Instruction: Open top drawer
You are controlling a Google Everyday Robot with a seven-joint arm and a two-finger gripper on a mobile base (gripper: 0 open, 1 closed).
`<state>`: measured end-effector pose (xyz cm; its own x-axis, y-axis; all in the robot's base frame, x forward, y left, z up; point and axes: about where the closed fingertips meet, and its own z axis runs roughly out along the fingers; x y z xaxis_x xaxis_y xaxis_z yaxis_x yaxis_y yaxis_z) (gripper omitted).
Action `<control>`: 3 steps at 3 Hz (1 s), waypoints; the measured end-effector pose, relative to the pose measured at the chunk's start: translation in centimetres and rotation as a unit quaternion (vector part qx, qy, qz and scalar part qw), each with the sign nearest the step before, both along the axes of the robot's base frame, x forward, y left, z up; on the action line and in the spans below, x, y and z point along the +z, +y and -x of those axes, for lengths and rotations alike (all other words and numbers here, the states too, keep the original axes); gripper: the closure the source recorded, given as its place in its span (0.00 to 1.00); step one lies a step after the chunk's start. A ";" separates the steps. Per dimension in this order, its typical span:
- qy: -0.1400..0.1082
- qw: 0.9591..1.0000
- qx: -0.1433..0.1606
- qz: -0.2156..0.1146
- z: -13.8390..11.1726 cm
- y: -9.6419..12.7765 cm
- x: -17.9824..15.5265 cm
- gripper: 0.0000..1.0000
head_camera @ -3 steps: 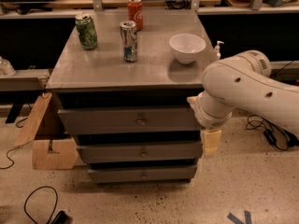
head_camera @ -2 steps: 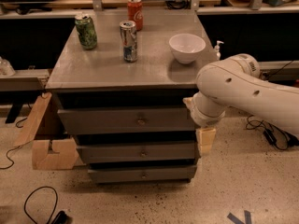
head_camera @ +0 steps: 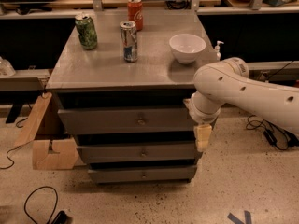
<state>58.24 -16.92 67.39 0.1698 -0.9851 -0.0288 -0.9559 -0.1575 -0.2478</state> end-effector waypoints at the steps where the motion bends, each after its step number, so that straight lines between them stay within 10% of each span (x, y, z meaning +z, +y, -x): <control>1: 0.001 1.000 -0.011 -0.002 -1.6 -0.7 -0.5 0.00; 3: 0.002 1.000 -0.027 -0.009 -3.3 -0.7 -0.8 0.17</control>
Offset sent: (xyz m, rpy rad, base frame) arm 0.0565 -0.0135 -0.0008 0.0143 -0.0153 -0.0505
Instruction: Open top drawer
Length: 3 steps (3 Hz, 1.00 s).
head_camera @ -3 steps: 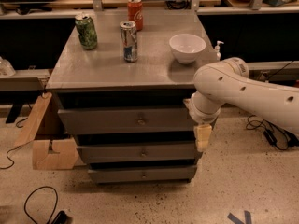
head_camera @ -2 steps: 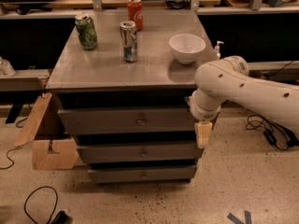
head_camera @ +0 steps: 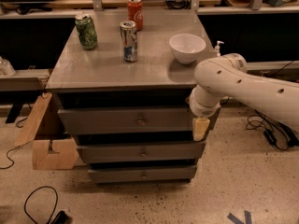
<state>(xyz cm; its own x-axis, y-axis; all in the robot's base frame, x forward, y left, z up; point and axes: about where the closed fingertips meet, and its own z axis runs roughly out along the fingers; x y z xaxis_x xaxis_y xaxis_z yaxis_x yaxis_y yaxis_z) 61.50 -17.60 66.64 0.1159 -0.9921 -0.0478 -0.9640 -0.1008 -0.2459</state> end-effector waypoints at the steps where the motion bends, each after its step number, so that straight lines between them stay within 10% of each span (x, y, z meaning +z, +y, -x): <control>1: 0.019 1.000 -0.018 0.000 2.3 0.1 -0.3 0.41; 3: 0.043 0.998 -0.044 0.009 6.2 -0.5 0.5 0.94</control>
Offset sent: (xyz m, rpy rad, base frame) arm -0.0952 -0.0090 0.0090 -0.0301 0.1237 -0.1309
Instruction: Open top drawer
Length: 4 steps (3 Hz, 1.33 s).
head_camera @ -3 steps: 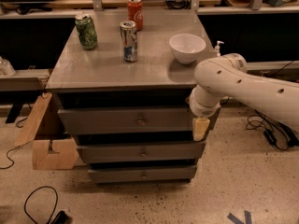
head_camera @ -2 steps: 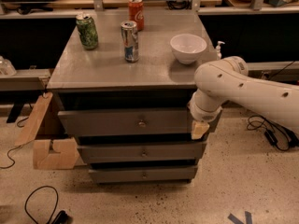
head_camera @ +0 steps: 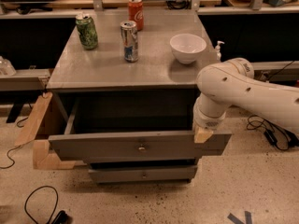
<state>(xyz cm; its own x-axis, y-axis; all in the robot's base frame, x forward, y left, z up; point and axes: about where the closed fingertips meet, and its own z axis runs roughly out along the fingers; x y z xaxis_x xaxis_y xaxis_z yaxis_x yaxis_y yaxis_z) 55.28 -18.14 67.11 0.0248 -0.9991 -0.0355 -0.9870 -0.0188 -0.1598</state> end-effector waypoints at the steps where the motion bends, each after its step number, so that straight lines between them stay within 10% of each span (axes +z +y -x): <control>1: 0.000 1.000 0.000 0.000 0.0 0.0 0.2 1.00; 4: 0.009 1.000 -0.020 0.006 3.4 -0.8 1.6 1.00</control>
Offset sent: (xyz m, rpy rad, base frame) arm -0.1933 -0.0469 0.0932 -0.0740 0.0950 -0.2245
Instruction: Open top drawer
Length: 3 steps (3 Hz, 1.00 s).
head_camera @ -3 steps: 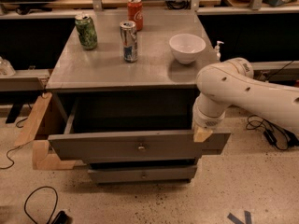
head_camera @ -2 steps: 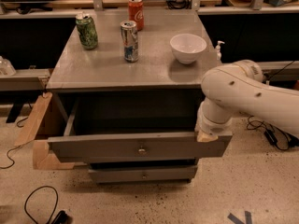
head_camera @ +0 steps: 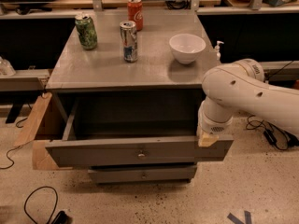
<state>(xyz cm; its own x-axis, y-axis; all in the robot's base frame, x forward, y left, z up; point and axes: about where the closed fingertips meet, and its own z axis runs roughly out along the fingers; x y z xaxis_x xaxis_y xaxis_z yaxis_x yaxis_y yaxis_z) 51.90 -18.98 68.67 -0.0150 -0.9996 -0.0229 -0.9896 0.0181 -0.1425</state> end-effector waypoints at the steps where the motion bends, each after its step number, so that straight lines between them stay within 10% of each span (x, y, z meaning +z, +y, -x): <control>1: 0.001 1.000 0.000 0.000 0.1 0.0 -0.1 0.78; 3: 0.002 1.000 0.000 0.001 0.2 -0.1 -0.1 0.32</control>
Offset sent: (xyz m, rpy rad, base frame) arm -0.0005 -0.0002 -0.0004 -0.0006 0.0009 0.0000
